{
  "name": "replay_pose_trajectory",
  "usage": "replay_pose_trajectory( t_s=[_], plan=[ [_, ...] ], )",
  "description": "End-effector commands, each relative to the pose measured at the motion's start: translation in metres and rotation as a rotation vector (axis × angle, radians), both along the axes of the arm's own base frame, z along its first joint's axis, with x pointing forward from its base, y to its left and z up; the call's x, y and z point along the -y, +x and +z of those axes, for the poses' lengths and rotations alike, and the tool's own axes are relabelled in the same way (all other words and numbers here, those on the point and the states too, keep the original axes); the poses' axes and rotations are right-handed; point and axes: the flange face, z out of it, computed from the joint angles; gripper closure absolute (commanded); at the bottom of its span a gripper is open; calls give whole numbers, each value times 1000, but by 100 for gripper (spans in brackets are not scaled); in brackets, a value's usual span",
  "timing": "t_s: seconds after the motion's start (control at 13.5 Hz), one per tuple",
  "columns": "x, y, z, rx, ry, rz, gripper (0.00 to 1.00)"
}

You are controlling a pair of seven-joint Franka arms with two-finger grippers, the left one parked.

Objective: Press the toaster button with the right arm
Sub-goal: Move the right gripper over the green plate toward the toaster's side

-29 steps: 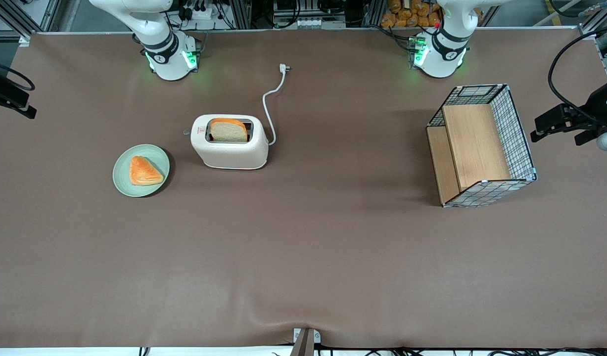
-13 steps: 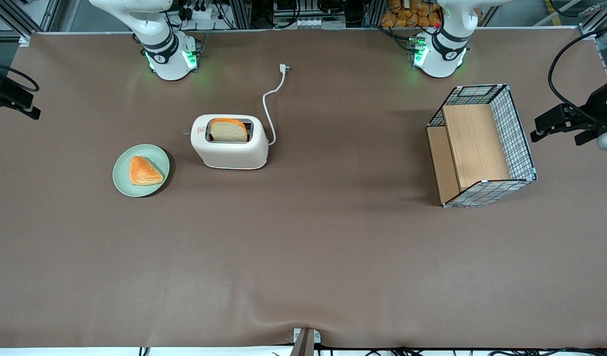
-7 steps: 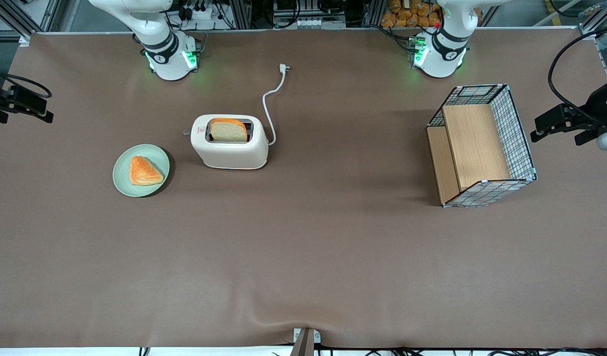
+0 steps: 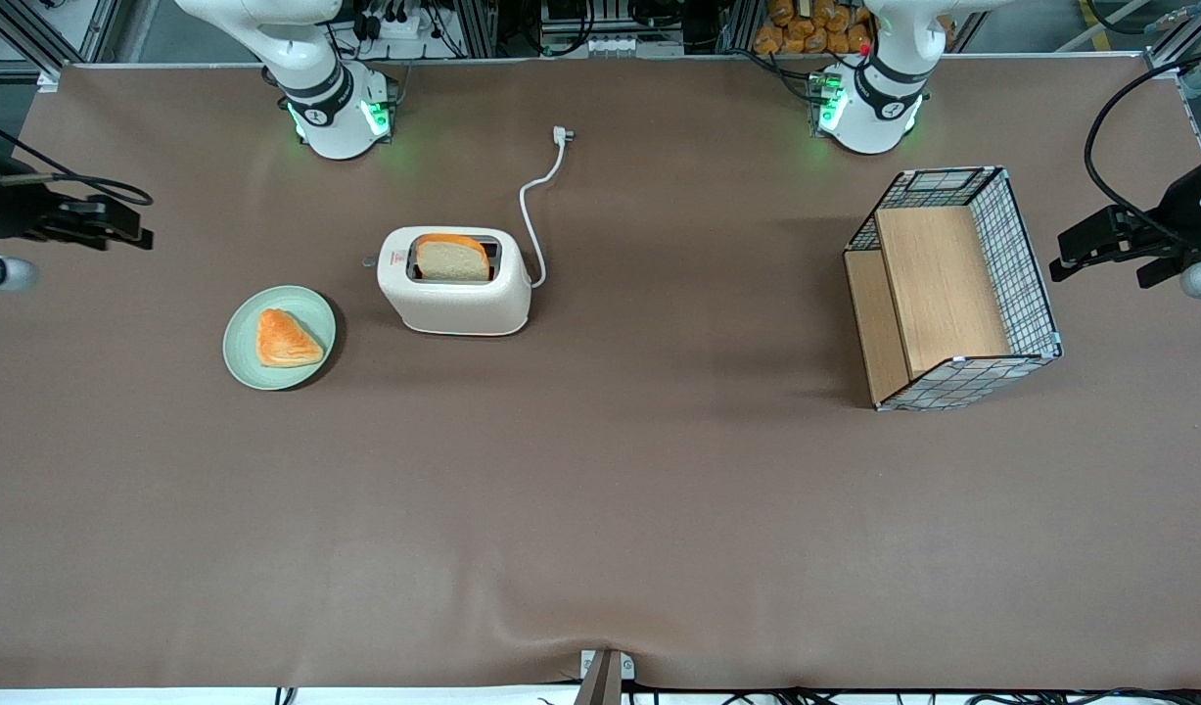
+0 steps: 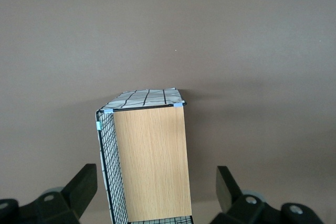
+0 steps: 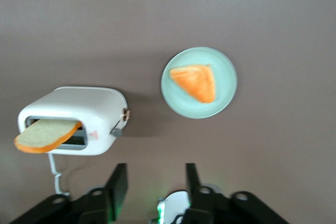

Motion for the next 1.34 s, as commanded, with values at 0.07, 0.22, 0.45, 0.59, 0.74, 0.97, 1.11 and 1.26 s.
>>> replay_pose_trajectory(
  t_s=[0.07, 0.22, 0.45, 0.59, 0.74, 0.97, 1.11, 1.26],
  plan=[
    [-11, -33, -34, -12, 58, -37, 100],
    [-13, -50, -59, -3, 99, -64, 100],
    [-19, -69, -105, -26, 156, -107, 100],
    [-21, -81, -129, -31, 211, -152, 100],
    [-23, -95, -151, -8, 202, -168, 100],
    [-30, -102, -173, -26, 237, -183, 100],
    [-41, -106, -187, -16, 244, -184, 100],
    [-50, -113, -208, -4, 233, -183, 100]
  ],
)
